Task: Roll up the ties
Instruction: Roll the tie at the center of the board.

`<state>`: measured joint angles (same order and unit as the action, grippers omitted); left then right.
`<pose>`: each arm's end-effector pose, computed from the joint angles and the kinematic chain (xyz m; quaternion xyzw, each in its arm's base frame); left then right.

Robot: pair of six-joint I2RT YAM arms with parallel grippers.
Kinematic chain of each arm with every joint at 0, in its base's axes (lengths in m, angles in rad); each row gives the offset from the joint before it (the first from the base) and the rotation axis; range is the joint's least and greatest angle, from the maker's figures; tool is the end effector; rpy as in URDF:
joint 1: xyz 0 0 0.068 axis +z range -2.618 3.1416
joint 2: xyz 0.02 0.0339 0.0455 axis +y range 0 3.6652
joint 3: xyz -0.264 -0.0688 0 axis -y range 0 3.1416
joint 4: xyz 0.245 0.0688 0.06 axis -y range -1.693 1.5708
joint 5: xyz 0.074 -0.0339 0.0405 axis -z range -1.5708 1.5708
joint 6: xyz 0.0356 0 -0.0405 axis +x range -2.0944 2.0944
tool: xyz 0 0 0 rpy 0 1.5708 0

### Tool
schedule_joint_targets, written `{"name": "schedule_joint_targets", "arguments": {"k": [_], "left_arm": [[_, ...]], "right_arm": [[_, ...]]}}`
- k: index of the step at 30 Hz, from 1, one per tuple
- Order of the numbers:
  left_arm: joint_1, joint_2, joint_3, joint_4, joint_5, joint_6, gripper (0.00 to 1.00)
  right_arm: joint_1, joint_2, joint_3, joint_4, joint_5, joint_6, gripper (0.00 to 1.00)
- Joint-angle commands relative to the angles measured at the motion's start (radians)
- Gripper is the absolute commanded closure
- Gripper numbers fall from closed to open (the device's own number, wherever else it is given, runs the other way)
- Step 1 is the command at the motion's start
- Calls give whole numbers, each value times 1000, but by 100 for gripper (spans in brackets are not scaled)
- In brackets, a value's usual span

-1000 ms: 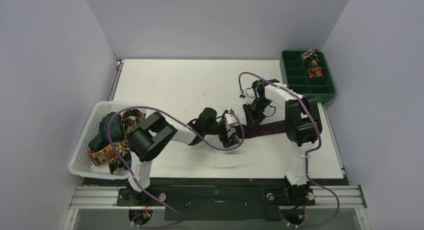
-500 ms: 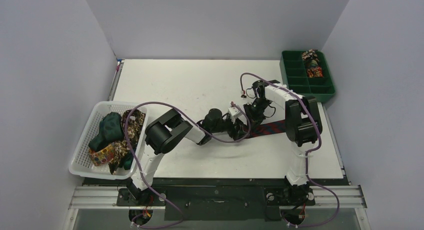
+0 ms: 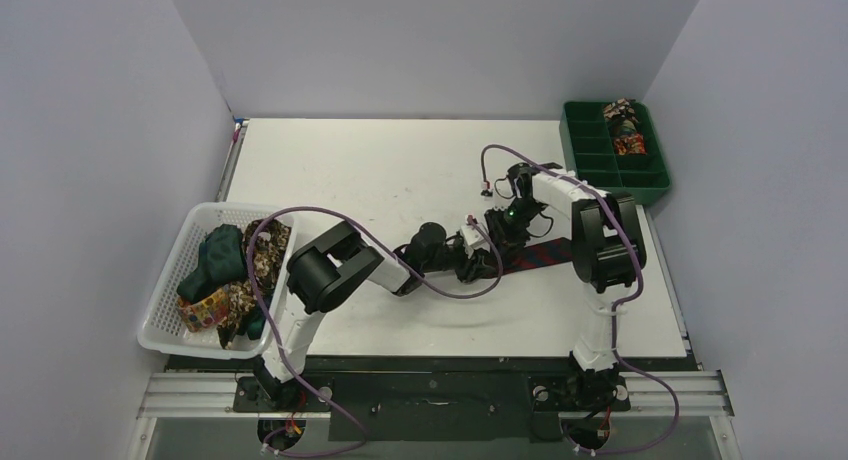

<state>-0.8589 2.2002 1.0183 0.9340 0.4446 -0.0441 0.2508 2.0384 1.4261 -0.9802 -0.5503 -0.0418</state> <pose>0.2672 -0.3331 0.0969 0.4293 0.6530 -0.4180 0.4632 0.3555 0.1103 0.1531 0.1374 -0.9525 -0.2691 0.0387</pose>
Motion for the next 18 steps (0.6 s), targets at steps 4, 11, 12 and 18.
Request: {"name": "schedule_joint_targets", "arguments": {"k": [4, 11, 12, 18], "left_arm": [[16, -50, -79, -402, -7, 193, 94], [18, -55, -43, -516, 14, 212, 94], [18, -55, -34, -528, 16, 215, 94], [18, -49, -20, -555, 18, 223, 94]], "right_arm": [[-112, -79, 9, -55, -184, -109, 63], [-78, -70, 13, -85, -369, -86, 54], [-64, -65, 12, -84, -375, -86, 54], [-26, -42, 0, -44, -380, -69, 54]]}}
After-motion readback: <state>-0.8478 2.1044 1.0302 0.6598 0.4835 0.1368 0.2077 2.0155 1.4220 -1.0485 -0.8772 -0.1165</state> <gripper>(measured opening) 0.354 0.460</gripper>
